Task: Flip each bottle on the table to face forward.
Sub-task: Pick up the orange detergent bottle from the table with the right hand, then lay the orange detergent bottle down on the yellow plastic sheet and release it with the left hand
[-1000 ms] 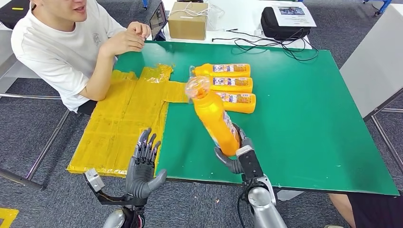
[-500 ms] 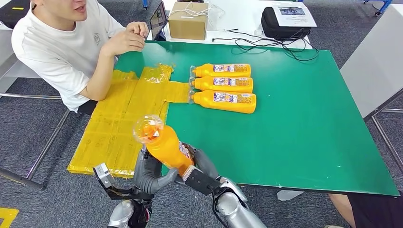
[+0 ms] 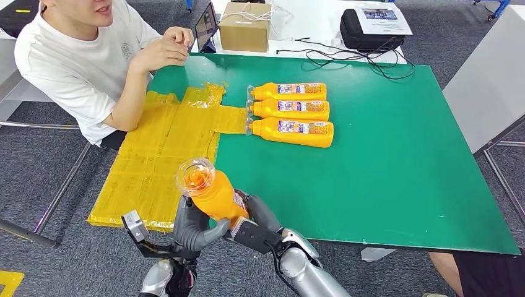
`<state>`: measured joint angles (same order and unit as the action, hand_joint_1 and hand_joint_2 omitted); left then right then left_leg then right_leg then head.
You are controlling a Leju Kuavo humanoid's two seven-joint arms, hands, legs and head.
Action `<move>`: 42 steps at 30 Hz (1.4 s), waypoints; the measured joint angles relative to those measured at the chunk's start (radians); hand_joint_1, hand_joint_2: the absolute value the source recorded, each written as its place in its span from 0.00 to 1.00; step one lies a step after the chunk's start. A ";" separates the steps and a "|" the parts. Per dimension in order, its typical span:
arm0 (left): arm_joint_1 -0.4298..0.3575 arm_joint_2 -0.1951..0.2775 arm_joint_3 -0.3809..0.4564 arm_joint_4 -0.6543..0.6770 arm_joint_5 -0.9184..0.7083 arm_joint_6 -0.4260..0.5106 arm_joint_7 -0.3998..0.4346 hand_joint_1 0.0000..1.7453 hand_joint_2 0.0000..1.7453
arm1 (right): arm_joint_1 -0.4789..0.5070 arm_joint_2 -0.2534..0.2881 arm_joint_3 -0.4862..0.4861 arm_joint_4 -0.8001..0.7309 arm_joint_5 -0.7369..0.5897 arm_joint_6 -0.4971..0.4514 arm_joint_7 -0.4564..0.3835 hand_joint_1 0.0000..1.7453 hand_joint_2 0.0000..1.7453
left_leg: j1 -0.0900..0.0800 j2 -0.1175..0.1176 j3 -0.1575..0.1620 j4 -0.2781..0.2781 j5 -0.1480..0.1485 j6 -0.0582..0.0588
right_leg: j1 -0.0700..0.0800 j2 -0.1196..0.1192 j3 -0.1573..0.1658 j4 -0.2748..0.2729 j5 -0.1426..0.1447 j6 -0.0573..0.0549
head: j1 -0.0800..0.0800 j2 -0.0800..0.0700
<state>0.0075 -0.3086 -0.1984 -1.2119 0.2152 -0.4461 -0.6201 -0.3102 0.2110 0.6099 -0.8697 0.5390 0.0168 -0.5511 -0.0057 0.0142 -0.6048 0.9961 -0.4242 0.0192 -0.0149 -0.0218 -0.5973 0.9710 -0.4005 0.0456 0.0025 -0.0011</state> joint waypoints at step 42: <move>-0.107 0.084 0.036 0.024 -0.530 0.493 0.121 0.78 1.00 | 0.115 0.047 -0.061 -0.122 -0.132 -0.362 -0.084 0.00 0.00 | 0.001 0.001 0.001 0.000 0.001 0.000 | 0.001 0.000 -0.001 0.000 0.000 -0.001 | 0.000 0.000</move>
<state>-0.0994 -0.2250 -0.1624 -1.1878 -0.3150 0.0473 -0.4995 -0.1954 0.2581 0.5487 -0.9918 0.4068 -0.3449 -0.6348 -0.0051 0.0154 -0.6042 0.9960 -0.4234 0.0188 -0.0143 -0.0216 -0.5978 0.9712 -0.4004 0.0450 0.0026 -0.0011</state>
